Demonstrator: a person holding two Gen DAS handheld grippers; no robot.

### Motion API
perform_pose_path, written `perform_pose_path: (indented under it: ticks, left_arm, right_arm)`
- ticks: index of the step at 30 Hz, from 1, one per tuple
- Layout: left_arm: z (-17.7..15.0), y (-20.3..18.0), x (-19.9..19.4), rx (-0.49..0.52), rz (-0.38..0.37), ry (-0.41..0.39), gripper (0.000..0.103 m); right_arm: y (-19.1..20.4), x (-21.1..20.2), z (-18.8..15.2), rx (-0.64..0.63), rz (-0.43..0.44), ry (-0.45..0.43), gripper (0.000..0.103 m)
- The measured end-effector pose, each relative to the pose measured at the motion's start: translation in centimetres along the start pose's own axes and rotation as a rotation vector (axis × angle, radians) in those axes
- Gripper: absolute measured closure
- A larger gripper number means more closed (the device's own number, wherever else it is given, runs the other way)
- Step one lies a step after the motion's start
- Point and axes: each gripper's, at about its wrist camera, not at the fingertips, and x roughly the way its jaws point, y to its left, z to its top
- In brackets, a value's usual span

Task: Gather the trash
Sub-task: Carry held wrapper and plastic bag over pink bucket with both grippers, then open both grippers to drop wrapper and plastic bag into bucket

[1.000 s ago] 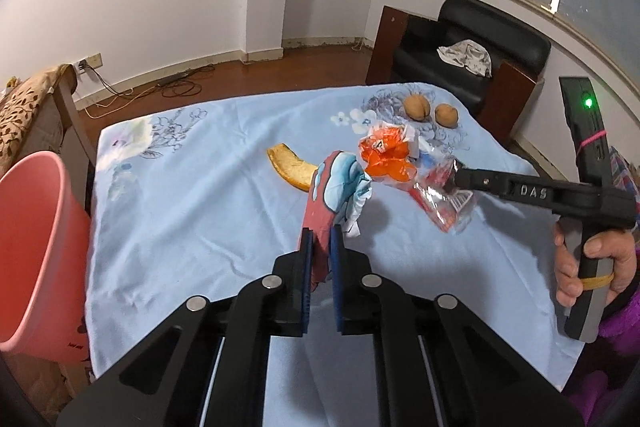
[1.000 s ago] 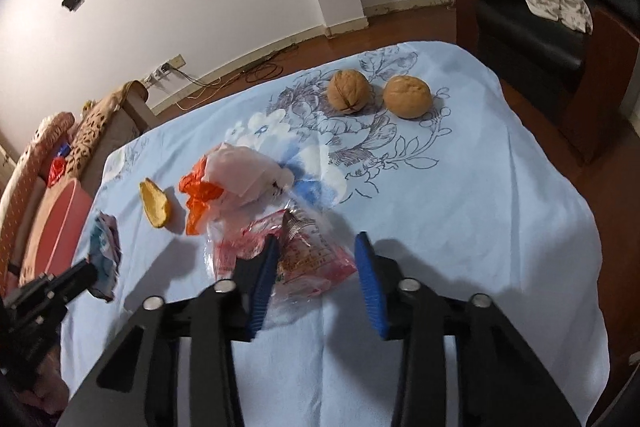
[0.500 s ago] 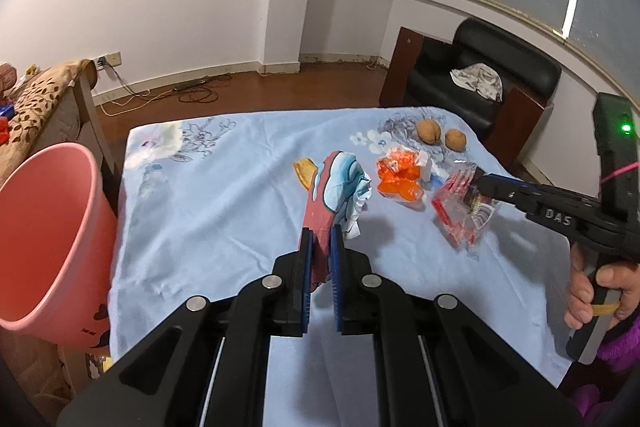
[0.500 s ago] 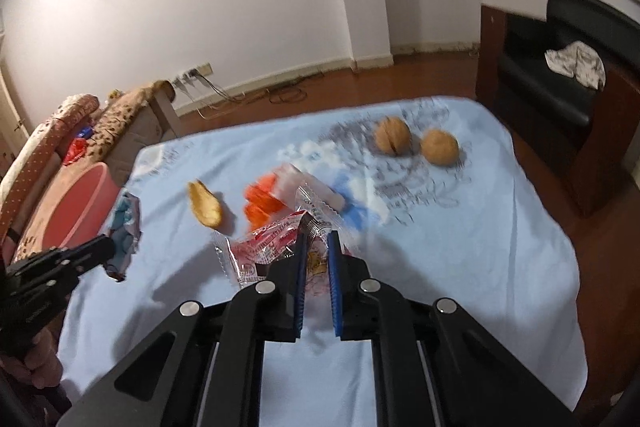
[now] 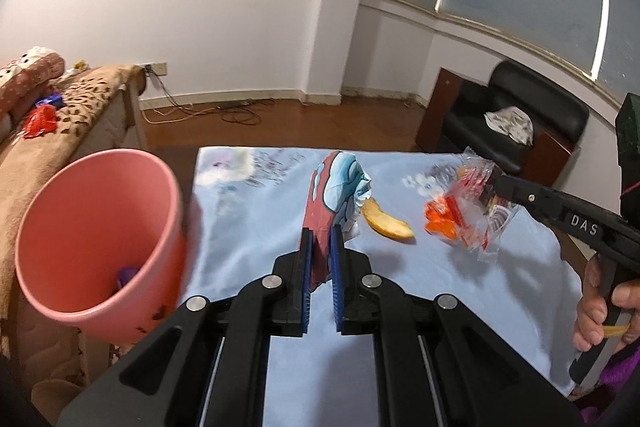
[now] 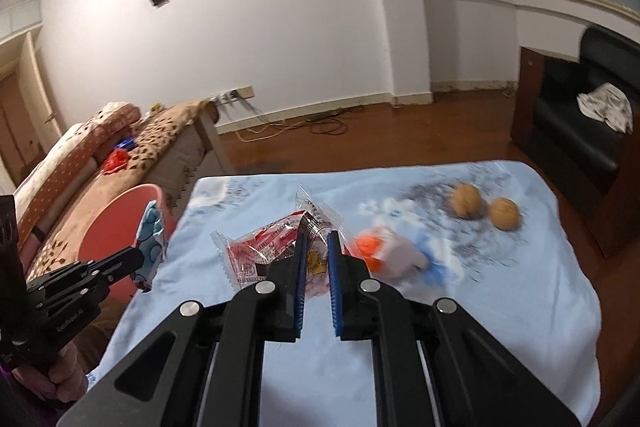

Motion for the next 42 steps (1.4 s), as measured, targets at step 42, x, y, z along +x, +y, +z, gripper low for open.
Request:
perform_pose_path:
  ticks: [42]
  left_arm:
    - [-2.5, 15.6, -3.0, -0.417, 0.478, -0.192, 0.095]
  right_arm:
    - [24.4, 10.1, 2.2, -0.352, 0.216, -0.001, 0.093]
